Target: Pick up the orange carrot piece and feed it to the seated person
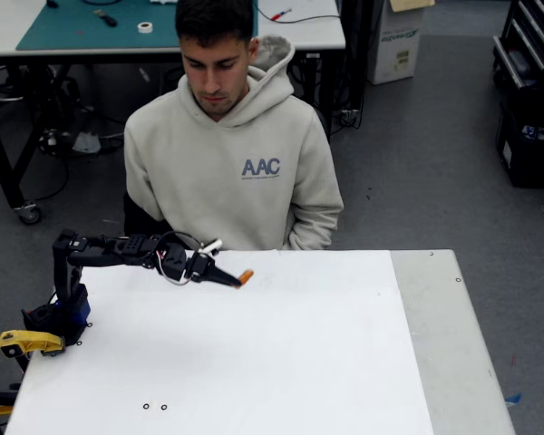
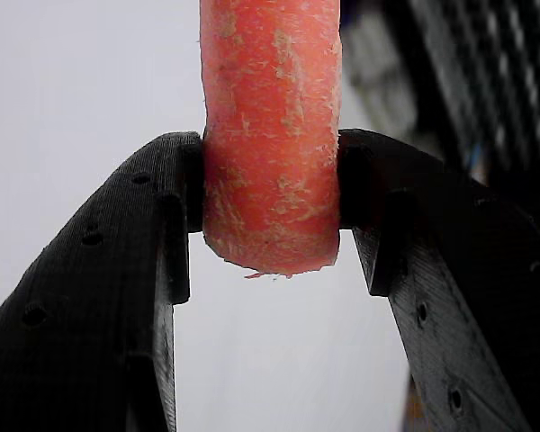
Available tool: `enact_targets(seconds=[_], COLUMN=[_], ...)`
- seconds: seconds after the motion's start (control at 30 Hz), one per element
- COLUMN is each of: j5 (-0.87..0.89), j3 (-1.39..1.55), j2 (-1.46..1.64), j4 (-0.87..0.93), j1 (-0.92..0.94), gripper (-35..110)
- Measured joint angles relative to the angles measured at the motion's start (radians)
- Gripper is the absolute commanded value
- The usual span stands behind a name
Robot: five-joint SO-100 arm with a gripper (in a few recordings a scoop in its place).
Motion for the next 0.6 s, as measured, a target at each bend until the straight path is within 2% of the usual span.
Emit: enact_targets(seconds=[0.37,0.6], j5=[-0.021,-0.021], j3=[-0.198,-0.216], j2=[0.0,0.0], j4=[0.0,0.0], j1=[-0.278,-0.449], gripper=[-2,-2])
